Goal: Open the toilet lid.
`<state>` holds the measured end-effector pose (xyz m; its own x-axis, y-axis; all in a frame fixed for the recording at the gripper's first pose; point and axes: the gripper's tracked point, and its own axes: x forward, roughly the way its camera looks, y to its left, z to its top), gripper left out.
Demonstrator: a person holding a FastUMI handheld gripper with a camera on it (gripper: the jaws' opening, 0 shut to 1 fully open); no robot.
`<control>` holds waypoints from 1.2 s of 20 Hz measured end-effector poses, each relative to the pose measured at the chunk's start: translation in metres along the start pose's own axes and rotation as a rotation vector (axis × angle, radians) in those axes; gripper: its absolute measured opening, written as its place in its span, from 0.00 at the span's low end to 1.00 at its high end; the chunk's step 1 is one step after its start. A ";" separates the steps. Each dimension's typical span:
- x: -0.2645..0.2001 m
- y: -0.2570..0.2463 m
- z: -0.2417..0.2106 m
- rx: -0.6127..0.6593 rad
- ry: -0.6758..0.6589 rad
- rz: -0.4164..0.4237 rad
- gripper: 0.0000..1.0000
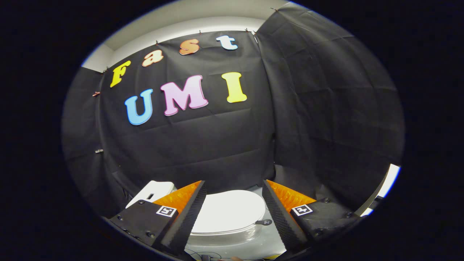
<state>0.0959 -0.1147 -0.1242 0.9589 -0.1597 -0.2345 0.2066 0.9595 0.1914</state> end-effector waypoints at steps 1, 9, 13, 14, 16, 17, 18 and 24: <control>0.012 -0.010 -0.009 0.015 0.018 -0.010 0.99; 0.095 -0.087 -0.091 0.220 0.168 -0.079 1.00; 0.131 -0.118 -0.135 0.353 0.232 -0.097 0.99; 0.141 -0.125 -0.149 0.395 0.257 -0.108 0.99; 0.155 -0.138 -0.177 0.466 0.304 -0.126 0.99; 0.158 -0.144 -0.192 0.494 0.321 -0.135 0.98; 0.164 -0.149 -0.206 0.520 0.334 -0.144 0.98; 0.183 -0.173 -0.294 0.719 0.456 -0.183 0.97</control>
<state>0.1790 -0.2414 -0.4804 0.7589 -0.0414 -0.6499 0.5703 0.5240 0.6325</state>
